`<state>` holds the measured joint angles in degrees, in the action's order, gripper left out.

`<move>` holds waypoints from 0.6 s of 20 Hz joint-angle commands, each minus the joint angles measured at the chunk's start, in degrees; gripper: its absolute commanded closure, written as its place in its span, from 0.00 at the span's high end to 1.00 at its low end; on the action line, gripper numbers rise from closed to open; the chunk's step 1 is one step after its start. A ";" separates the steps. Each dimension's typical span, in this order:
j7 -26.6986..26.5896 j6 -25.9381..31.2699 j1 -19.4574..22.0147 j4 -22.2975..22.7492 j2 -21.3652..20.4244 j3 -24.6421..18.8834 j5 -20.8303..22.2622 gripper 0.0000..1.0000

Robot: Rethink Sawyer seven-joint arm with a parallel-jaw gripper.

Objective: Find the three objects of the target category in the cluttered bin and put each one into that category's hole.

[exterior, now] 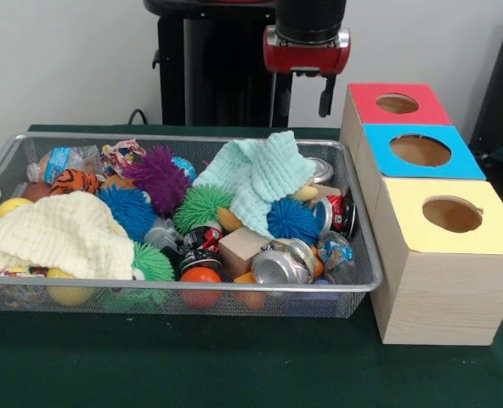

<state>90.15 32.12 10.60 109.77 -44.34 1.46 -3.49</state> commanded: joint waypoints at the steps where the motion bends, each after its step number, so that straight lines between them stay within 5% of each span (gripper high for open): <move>1: 10.04 -2.11 2.98 -5.93 6.64 -0.94 -1.63 1.00; 7: 16.62 -5.08 -1.76 -6.04 7.75 3.24 -2.21 1.00; 12: 27.14 -0.21 -9.44 -4.15 8.39 9.59 -7.34 1.00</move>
<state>92.38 31.18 6.49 107.40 -38.40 6.38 -5.43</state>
